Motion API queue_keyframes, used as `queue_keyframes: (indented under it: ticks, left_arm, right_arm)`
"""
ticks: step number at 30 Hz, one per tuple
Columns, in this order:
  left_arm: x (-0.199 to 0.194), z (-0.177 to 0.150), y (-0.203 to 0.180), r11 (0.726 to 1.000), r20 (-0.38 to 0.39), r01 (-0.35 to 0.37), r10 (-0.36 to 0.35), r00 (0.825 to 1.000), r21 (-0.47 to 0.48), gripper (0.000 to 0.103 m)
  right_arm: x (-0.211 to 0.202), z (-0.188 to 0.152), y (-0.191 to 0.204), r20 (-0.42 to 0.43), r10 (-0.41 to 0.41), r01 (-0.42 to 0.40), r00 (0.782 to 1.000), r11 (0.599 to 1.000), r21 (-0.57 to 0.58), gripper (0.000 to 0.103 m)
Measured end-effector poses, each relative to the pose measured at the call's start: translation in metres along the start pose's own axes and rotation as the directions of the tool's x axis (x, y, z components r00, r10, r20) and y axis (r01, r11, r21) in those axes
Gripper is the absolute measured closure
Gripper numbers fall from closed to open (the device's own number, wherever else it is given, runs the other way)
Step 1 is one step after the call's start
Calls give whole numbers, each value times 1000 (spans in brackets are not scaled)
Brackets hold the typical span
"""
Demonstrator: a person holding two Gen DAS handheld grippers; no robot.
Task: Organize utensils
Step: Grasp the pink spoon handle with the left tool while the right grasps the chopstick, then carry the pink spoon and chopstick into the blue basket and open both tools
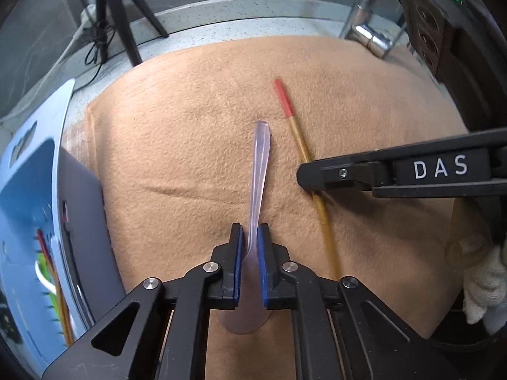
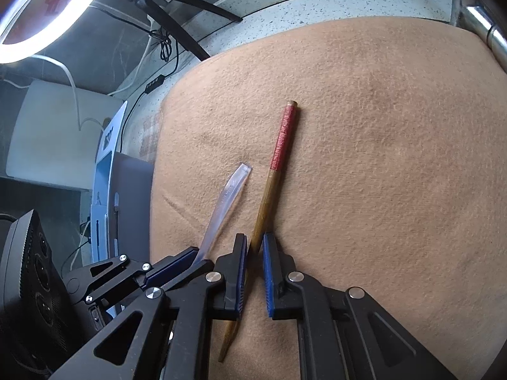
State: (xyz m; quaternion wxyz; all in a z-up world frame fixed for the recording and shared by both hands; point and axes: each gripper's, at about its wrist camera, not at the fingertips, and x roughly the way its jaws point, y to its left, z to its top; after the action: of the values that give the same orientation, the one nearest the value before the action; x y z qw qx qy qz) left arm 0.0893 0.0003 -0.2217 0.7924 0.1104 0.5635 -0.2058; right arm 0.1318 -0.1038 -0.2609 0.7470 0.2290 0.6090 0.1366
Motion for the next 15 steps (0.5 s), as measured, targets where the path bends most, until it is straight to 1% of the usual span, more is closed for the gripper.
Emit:
queue_keyframes:
  ticks: [2, 8, 15]
  left_arm:
    - [-4, -3, 3, 1000, 12, 10, -9, 1000, -24, 96]
    - [-16, -6, 6, 998, 40, 21, -19, 999, -57, 96]
    - [-36, -4, 9, 997, 88, 26, -19, 996, -76, 99]
  right_arm:
    - [-3, -1, -3, 3, 8, -8, 1000, 1000, 8, 97]
    - [-10, -2, -8, 8, 22, -23, 1000, 1000, 14, 97]
    - [-27, -1, 3, 30, 58, -58, 998, 998, -17, 97]
